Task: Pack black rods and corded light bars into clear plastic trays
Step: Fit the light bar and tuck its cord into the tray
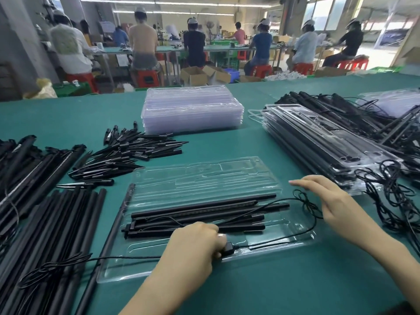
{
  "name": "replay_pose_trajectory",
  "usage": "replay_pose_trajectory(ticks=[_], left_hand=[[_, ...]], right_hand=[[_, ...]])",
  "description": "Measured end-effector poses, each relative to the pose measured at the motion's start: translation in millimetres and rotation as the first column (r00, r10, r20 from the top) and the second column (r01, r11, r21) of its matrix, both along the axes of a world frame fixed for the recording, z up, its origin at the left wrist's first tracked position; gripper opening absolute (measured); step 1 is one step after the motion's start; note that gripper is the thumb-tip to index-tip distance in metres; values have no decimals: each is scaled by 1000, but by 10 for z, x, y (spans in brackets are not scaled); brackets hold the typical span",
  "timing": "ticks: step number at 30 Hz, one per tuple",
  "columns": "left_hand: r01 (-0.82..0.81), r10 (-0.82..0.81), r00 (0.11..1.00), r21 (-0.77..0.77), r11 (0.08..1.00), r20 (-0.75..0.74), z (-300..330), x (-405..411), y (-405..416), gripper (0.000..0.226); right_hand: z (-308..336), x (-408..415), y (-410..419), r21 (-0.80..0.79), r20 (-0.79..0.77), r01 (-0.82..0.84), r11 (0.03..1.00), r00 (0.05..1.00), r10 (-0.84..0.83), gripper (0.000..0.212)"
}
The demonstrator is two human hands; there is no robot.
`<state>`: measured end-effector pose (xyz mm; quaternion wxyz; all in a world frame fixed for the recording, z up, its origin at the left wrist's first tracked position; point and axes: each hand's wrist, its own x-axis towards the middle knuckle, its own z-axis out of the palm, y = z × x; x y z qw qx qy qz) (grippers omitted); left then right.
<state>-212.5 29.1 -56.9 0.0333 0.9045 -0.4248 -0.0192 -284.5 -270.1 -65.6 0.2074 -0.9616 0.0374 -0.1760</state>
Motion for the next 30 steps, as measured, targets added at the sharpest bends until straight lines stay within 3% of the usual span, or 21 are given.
replay_pose_trajectory(ticks=[2, 5, 11, 13, 15, 16, 18, 20, 22, 26, 28, 30], left_hand=[[-13, 5, 995, -83, 997, -97, 6, 73, 61, 26], [-64, 21, 978, -204, 977, -207, 51, 127, 116, 35], [-22, 20, 1000, -236, 971, -12, -104, 57, -11, 46], [-38, 41, 999, -215, 976, 10, -179, 51, -87, 52], [-32, 30, 999, -174, 984, -19, -251, 36, -151, 57], [-24, 19, 999, -148, 989, -39, -284, 30, -171, 57], [-27, 19, 997, -112, 993, -74, -337, 23, -185, 56], [-39, 30, 996, -107, 993, -86, -363, 28, -181, 56], [-46, 35, 994, -102, 994, -99, -376, 25, -181, 56], [-64, 54, 995, -120, 991, -90, -379, 13, -200, 55], [-70, 59, 994, -127, 989, -89, -376, 8, -202, 55], [-70, 57, 994, -138, 988, -92, -370, 5, -205, 54]], right_hand=[[-13, 7, -94, -127, -200, -8, 992, 980, -18, 96], [-25, -12, -168, -206, -346, -113, 972, 937, 36, 88], [61, -73, -202, -228, -21, -125, 966, 992, 123, 67], [101, -86, -216, -222, 39, -143, 965, 987, 155, 50], [171, -107, -207, -273, 108, -182, 945, 970, 219, 20], [206, -116, -181, -304, 122, -169, 938, 969, 214, 24], [225, -116, -161, -322, 134, -156, 934, 969, 209, 52], [239, -125, -123, -194, 133, -174, 965, 970, 202, 52], [222, -117, -81, 11, 165, -209, 978, 965, 205, 23], [209, -71, 75, 414, 263, -175, 893, 962, 67, 57], [208, -48, 140, 524, 277, -135, 841, 961, -19, 43], [240, -31, 156, 531, 234, -81, 843, 971, -53, 23]])
